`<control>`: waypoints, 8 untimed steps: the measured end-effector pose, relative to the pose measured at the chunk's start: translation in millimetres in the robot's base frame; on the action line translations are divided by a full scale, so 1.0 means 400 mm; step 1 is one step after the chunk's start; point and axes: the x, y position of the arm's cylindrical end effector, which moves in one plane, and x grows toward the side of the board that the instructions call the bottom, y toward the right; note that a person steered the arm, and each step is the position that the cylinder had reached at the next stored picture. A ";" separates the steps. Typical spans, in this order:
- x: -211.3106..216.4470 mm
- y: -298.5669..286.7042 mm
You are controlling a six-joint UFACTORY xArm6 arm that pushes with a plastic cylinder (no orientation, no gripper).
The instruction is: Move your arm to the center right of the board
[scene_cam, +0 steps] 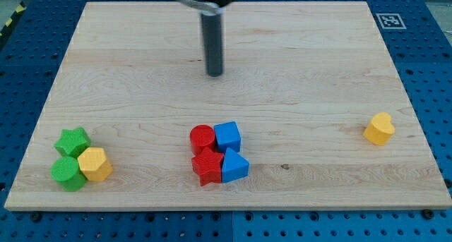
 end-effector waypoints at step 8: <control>0.001 0.424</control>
